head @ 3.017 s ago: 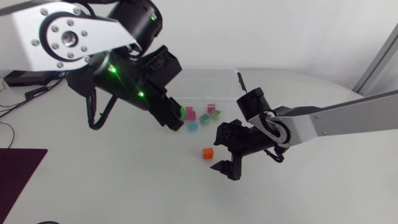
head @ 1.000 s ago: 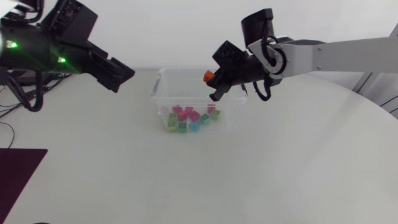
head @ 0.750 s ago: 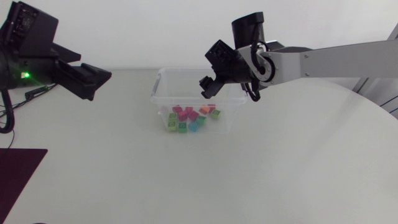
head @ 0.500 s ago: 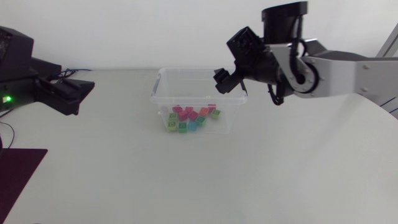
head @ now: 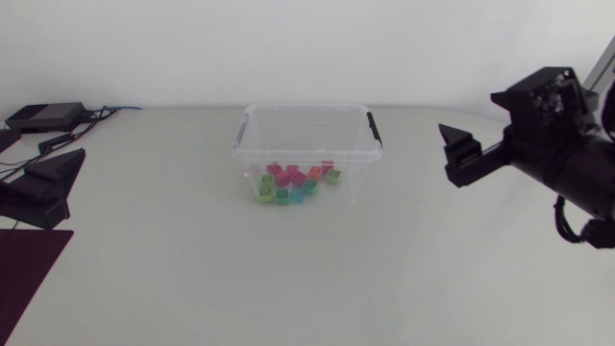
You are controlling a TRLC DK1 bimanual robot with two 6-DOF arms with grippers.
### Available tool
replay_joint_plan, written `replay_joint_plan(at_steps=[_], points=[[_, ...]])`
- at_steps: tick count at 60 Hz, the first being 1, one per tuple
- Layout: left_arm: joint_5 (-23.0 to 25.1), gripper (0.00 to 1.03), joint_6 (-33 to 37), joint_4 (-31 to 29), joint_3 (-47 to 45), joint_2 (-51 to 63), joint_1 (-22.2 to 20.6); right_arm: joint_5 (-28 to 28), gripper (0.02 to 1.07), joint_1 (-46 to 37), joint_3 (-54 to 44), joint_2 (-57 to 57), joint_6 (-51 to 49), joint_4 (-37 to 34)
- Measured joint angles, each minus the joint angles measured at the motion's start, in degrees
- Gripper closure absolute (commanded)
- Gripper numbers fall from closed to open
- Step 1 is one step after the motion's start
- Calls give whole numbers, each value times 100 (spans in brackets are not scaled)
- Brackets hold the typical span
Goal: Pick up the duplo bricks and place them in the container
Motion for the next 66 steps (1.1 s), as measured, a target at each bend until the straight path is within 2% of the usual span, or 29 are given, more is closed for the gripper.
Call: replay_joint_plan(at_steps=[18, 66], points=[[-2, 5, -243, 398, -852, -920, 363, 157, 7, -468, -1174, -2256, 210, -667], [-44, 4, -1617, 2006, -3427, -2367, 96, -800, 7, -1644, -3495, -4568, 2225, -177]])
